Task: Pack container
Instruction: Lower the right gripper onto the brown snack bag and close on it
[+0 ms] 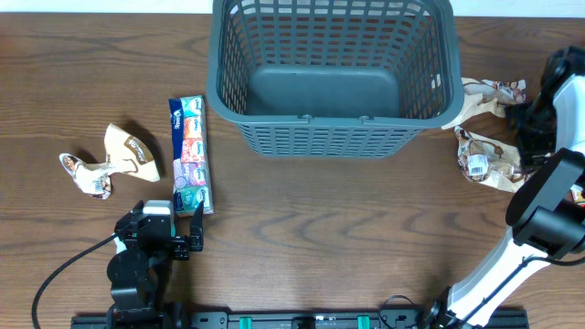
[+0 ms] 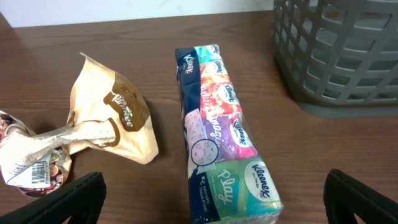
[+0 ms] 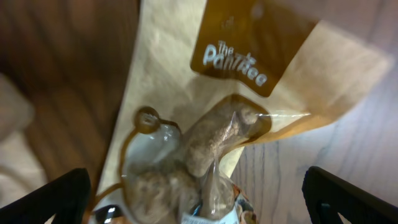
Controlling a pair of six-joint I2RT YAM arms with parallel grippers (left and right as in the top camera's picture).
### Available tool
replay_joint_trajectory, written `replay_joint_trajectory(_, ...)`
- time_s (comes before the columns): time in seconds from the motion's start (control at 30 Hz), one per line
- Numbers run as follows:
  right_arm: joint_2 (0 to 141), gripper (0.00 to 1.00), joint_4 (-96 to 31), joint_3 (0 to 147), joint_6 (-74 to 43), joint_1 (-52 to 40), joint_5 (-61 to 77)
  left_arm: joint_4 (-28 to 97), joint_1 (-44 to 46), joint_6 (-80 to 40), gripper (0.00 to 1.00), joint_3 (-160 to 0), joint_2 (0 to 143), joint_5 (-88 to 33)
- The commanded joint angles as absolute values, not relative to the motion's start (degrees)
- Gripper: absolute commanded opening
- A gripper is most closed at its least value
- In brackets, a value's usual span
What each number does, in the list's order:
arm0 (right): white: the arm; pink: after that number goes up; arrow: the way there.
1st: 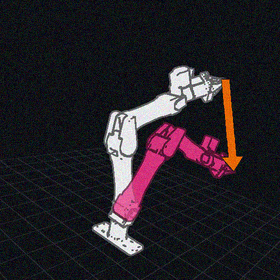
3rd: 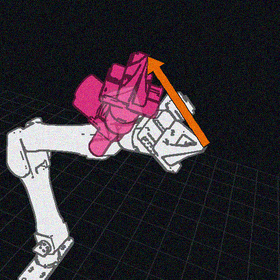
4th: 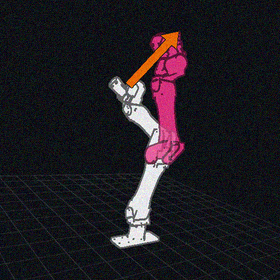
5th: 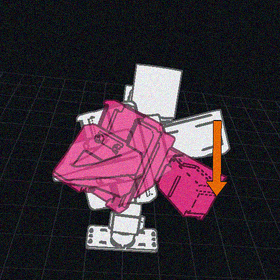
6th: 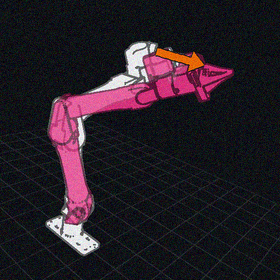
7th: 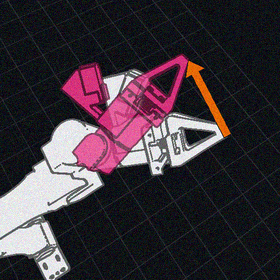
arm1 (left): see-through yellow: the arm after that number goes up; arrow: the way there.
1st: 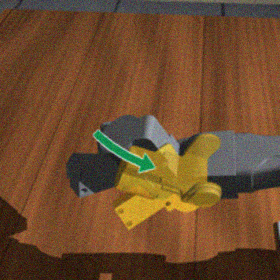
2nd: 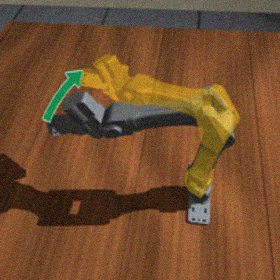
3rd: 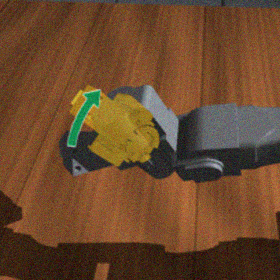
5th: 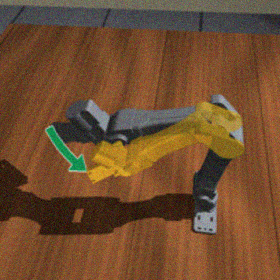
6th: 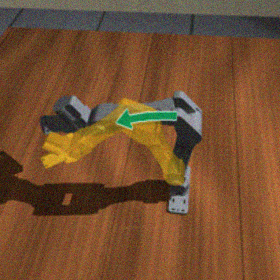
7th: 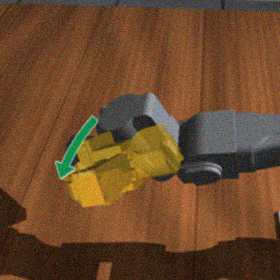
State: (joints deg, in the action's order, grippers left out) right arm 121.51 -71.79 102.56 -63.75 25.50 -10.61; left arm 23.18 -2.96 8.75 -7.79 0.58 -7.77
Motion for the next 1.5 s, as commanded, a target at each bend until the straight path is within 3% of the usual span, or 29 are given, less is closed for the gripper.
replay_joint_trajectory(0.0,121.8,0.99,-69.5,99.2,-62.2,25.5,-6.9,24.1,-3.3,8.0,0.99,-7.0,0.2,-8.2)
replay_joint_trajectory(0.2,121.8,0.99,-69.2,96.6,-68.0,25.5,-4.6,24.1,-3.3,8.0,0.98,-7.0,0.2,-8.2)
replay_joint_trajectory(0.77,121.7,0.99,-65.1,91.7,-68.0,24.2,-7.1,24.1,-3.3,8.0,0.99,-7.0,0.2,-8.2)
replay_joint_trajectory(1.47,121.7,0.99,-54.9,85.0,-57.6,24.2,-9.0,24.1,-3.3,8.0,0.99,-7.0,0.2,-8.2)
